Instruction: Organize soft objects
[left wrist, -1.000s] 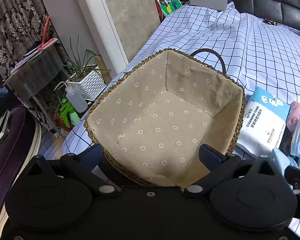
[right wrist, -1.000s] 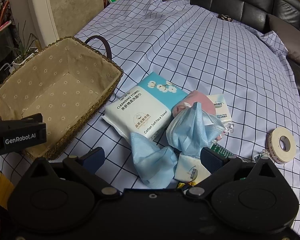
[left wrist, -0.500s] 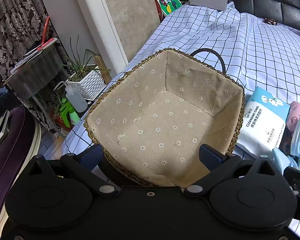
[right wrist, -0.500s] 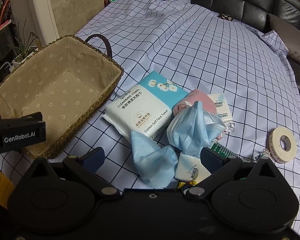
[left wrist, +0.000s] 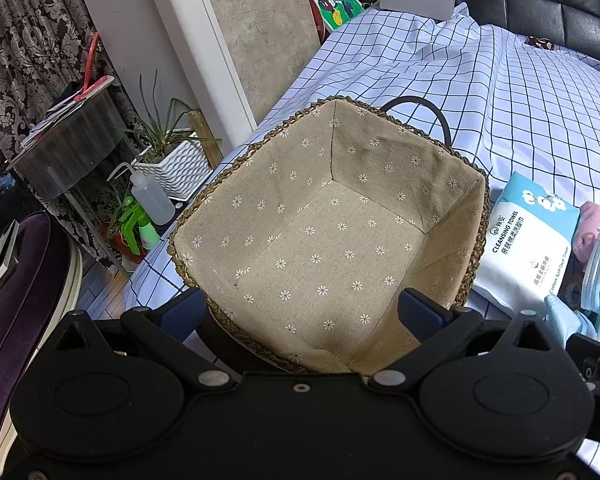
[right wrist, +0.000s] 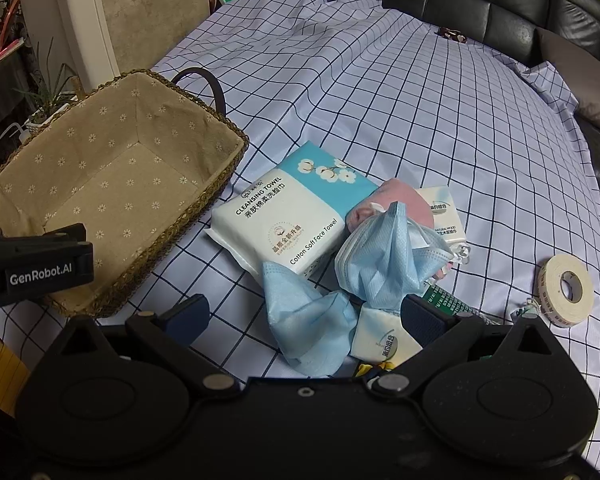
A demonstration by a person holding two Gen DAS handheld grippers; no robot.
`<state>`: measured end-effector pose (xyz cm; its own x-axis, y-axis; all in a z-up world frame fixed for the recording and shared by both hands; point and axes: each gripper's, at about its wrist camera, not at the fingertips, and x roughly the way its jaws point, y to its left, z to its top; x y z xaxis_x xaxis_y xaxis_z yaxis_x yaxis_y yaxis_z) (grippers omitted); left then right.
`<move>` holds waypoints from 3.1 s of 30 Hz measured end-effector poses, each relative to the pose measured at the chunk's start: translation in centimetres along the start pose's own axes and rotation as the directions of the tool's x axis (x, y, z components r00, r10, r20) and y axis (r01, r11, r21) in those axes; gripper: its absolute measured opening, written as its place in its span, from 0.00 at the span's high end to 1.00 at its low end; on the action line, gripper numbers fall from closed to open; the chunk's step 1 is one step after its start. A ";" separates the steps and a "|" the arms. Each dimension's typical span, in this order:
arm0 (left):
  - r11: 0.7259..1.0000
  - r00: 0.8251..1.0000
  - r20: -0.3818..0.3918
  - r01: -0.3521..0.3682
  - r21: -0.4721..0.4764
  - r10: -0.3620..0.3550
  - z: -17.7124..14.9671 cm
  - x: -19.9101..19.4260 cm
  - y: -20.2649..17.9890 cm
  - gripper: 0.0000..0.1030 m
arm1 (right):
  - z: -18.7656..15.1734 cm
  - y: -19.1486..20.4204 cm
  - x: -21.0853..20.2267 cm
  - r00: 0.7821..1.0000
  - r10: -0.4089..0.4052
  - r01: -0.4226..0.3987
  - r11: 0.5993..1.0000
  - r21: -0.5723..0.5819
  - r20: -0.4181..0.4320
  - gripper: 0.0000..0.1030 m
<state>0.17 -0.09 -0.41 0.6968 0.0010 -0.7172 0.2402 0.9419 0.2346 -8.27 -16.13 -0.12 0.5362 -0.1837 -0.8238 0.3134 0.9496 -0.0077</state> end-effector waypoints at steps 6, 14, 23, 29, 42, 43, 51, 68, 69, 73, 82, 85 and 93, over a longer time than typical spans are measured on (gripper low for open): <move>1.000 1.000 0.000 -0.001 0.001 0.001 0.0 0.0 0.0 0.03 | 0.0 0.0 0.0 1.000 -0.001 0.001 1.000 -0.002 -0.002 0.01; 1.000 1.000 0.000 0.000 0.000 0.000 0.0 0.0 0.0 0.03 | 0.0 0.1 0.0 1.000 -0.001 0.001 1.000 -0.003 -0.004 0.01; 1.000 1.000 -0.001 0.008 0.004 -0.008 -0.2 -0.1 -0.3 0.03 | 0.0 0.1 -0.1 1.000 -0.001 0.001 1.000 -0.004 -0.004 0.01; 1.000 1.000 -0.001 0.016 0.002 -0.016 -0.2 -0.3 -0.5 0.03 | 0.0 0.1 -0.1 1.000 0.000 0.000 1.000 -0.003 -0.003 0.01; 0.996 0.996 0.024 0.083 0.014 -0.084 0.1 -1.7 -1.5 0.04 | -0.2 -1.4 -1.0 1.000 -0.008 0.008 1.000 0.024 0.014 0.01; 0.996 0.996 0.023 0.089 0.019 -0.089 0.1 -1.8 -1.7 0.04 | -0.2 -1.6 -1.0 1.000 -0.011 0.010 1.000 0.028 0.014 0.01; 0.992 0.993 0.020 0.118 0.041 -0.119 0.0 -2.3 -2.9 0.05 | -1.1 -3.4 -1.6 0.999 -0.034 0.034 0.998 0.057 0.010 0.01; 0.927 0.932 -0.118 0.356 0.118 -0.343 -0.8 -2.6 -7.1 0.08 | -4.4 -16.9 -4.3 0.984 -0.178 0.159 0.927 0.340 0.025 0.01; 0.922 0.927 -0.129 0.366 0.123 -0.351 -1.0 -2.5 -7.6 0.08 | -4.9 -17.8 -4.3 0.982 -0.189 0.172 0.916 0.363 0.013 0.01; 0.906 0.906 -0.198 0.403 0.132 -0.374 -1.5 -1.8 -9.4 0.08 | -7.0 -20.9 -3.8 0.981 -0.188 0.186 0.888 0.421 -0.037 0.01; 0.901 0.869 -0.331 0.421 0.102 -0.368 -2.9 0.6 -12.5 0.08 | -8.8 -23.2 -2.9 0.977 -0.187 0.213 0.864 0.457 -0.101 0.01; 0.902 0.871 -0.335 0.416 0.115 -0.359 -3.3 0.8 -12.7 0.08 | -8.7 -23.4 -2.7 0.978 -0.185 0.210 0.859 0.467 -0.101 0.01; 0.880 0.867 -0.331 0.443 0.173 -0.371 -3.6 0.1 -13.6 0.08 | -8.6 -22.8 -0.6 0.966 -0.213 0.255 0.878 0.405 -0.147 0.02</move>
<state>-5.46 -11.72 -6.05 0.2915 -0.2379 -0.9265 0.6365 0.7713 0.0022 -22.50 -35.44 -4.30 0.3357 -0.3420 -0.8777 0.7292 0.6841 0.0124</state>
